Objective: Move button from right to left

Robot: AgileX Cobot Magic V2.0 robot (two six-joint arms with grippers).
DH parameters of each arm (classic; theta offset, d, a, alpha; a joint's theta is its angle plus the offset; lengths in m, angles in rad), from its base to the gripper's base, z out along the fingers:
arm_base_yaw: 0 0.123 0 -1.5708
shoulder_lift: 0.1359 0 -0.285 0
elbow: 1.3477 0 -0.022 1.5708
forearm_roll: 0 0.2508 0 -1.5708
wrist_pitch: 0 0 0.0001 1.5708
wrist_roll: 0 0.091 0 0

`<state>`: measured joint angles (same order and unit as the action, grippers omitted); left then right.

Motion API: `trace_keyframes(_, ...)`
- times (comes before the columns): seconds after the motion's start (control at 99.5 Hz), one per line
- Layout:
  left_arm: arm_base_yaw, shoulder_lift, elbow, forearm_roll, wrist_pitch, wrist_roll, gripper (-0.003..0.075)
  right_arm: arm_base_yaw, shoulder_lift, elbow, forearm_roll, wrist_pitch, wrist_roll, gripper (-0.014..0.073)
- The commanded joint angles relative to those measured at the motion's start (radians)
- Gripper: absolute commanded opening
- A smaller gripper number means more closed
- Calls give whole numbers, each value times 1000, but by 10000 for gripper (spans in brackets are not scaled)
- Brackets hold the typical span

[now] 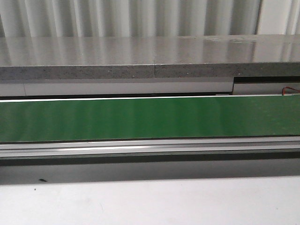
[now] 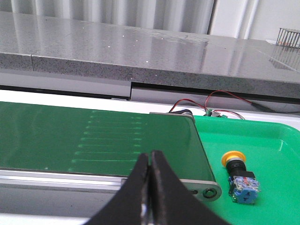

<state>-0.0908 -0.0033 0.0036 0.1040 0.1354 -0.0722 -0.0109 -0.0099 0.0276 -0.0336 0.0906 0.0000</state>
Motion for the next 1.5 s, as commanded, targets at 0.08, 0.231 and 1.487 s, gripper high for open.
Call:
trace_keyframes(0.08, 0, -33, 39, -7, -79, 1, -20, -1, -20, -23, -10, -80, 0, -68)
trace_keyframes(0.231, 0, -33, 39, -7, -79, 1, -20, -1, -19, -70, -10, -18, 0, -68)
trace_keyframes(1.487, 0, -33, 39, -7, -79, 1, -20, -1, 823, -786, 82, 889, 0, 125)
